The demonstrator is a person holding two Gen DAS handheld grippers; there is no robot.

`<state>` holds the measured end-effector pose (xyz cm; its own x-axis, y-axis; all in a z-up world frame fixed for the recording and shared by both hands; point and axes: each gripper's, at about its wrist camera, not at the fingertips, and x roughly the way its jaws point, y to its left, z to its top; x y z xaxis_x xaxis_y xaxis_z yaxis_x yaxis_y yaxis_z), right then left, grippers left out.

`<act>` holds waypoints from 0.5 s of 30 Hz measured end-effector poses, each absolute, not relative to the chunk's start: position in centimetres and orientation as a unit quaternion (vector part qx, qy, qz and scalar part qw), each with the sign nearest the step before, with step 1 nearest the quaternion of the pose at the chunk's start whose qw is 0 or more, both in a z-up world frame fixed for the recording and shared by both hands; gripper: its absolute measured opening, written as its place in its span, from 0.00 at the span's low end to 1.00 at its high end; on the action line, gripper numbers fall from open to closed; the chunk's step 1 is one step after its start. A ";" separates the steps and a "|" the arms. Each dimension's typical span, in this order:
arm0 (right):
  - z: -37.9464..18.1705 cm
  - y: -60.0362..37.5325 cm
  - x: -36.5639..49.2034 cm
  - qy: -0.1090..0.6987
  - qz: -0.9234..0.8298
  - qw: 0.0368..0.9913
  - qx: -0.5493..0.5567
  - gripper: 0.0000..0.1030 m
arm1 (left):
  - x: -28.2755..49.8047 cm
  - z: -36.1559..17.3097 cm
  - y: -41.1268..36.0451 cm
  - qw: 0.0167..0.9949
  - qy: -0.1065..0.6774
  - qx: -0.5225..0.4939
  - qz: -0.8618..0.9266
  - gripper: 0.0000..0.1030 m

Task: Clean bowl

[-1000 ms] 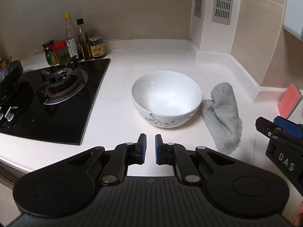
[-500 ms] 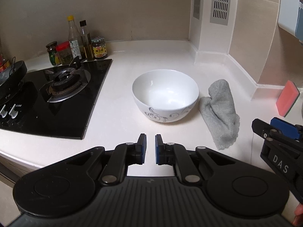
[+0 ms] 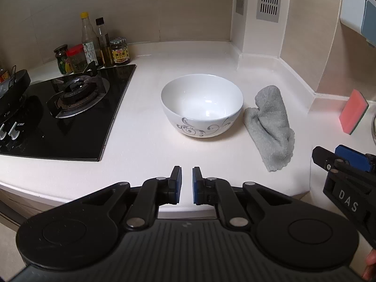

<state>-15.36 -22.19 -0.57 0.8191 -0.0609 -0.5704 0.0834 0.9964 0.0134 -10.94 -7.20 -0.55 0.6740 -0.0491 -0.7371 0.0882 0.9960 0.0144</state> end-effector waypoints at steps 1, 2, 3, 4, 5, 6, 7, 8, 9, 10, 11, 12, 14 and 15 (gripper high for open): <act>-0.6 -22.2 -15.4 0.299 -0.037 0.953 0.018 0.27 | -10.9 -0.6 -7.2 0.914 0.404 0.024 -0.037 0.08; -0.7 -22.2 -15.4 0.300 -0.037 0.953 0.018 0.27 | -10.9 -0.7 -7.1 0.914 0.404 0.024 -0.037 0.08; -0.7 -22.2 -15.3 0.301 -0.037 0.953 0.017 0.27 | -10.9 -0.7 -7.1 0.914 0.404 0.024 -0.037 0.08; -0.7 -22.2 -15.3 0.302 -0.036 0.952 0.017 0.27 | -10.9 -0.7 -7.1 0.914 0.404 0.024 -0.036 0.08; -0.8 -22.1 -15.3 0.303 -0.036 0.952 0.017 0.27 | -10.9 -0.7 -7.1 0.914 0.404 0.024 -0.036 0.08; -0.8 -22.1 -15.2 0.304 -0.035 0.952 0.016 0.27 | -10.9 -0.7 -7.1 0.914 0.404 0.025 -0.035 0.08; -0.9 -22.1 -15.1 0.304 -0.034 0.952 0.015 0.27 | -10.8 -0.7 -7.1 0.914 0.403 0.025 -0.035 0.08; -0.8 -22.1 -15.1 0.304 -0.034 0.952 0.014 0.27 | -10.7 -0.6 -7.0 0.914 0.403 0.025 -0.035 0.08; -0.8 -22.1 -15.0 0.304 -0.033 0.952 0.013 0.27 | -10.7 -0.6 -7.0 0.914 0.402 0.025 -0.036 0.08; -0.8 -22.1 -15.0 0.304 -0.032 0.952 0.013 0.27 | -10.6 -0.6 -7.0 0.915 0.402 0.024 -0.037 0.08; -0.7 -22.1 -14.9 0.303 -0.033 0.952 0.012 0.27 | -10.5 -0.6 -7.0 0.915 0.402 0.024 -0.037 0.08; -0.7 -22.1 -14.9 0.303 -0.033 0.952 0.011 0.27 | -10.5 -0.6 -7.1 0.915 0.400 0.025 -0.037 0.08; -0.6 -22.1 -14.7 0.302 -0.034 0.952 0.010 0.27 | -10.4 -0.6 -7.3 0.918 0.395 0.032 -0.034 0.08; -0.6 -22.2 -14.7 0.302 -0.035 0.953 0.010 0.27 | -10.4 -0.5 -7.4 0.919 0.391 0.037 -0.033 0.08</act>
<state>-14.69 -22.15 -0.61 0.8147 -0.0597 -0.5768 0.0718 0.9974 -0.0018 -10.44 -7.36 -0.55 0.6927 -0.0312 -0.7205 0.0891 0.9951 0.0426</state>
